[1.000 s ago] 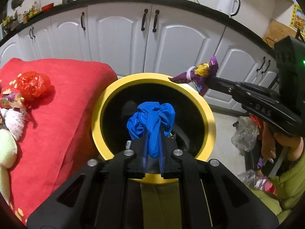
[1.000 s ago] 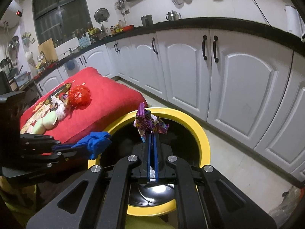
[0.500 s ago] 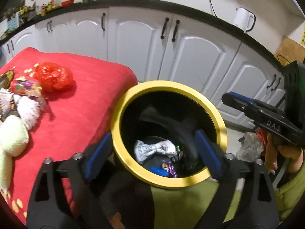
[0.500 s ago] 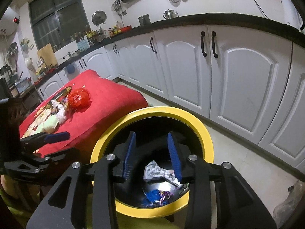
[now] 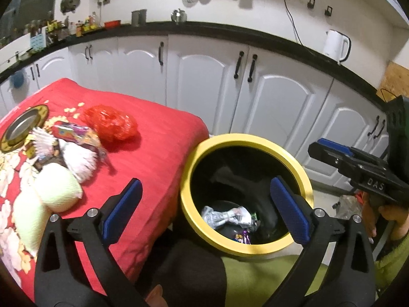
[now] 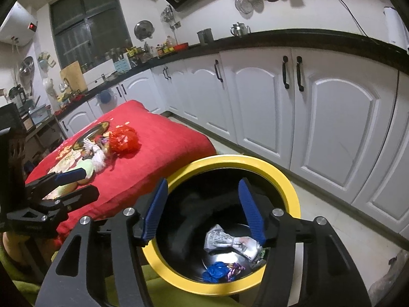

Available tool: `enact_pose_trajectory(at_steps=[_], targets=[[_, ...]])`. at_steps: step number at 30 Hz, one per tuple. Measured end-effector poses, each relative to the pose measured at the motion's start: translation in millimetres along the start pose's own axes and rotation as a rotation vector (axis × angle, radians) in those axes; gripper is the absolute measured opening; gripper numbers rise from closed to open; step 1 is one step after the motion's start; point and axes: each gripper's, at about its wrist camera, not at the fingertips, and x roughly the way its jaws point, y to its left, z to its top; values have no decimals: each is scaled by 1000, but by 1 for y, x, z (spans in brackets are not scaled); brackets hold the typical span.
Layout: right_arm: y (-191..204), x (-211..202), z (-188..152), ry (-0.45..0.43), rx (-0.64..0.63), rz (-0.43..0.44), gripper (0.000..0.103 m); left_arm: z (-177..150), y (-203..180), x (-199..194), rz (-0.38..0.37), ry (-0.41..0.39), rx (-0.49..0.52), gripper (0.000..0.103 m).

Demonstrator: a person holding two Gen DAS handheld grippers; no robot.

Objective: Collect trash
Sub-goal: 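Carry both items over the yellow bin and open both tools to drop them, then move both tools back over the table toward the green sponge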

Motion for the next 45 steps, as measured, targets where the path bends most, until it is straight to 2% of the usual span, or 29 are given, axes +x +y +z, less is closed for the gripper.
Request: enact_pose_trajectory(at_steps=[9,23,27,31,34,40,45], targets=[[32,-7,9,-26,-48,38,64,4,20,-28,43,-81,-39,92],[86,-4,22,-6,-105,78,65,2,68,-71,94,-178,-135,92],[99,-3,25,-3,-128,86,66,4,77,-78,106,-189,-133,92],[108,-2,30,-8,-139,94,72,6,90,-88,128,-204,-127,92],[116,-2,33,-15,-151,101,73,7,101,-96,151,-210,-123,92],[133,3,41,-15,-176,125,73,6,125,-106,172,-183,-118,92],[149,12,47,-3,-185,161,73,4,153,-112,160,-161,-176,92]])
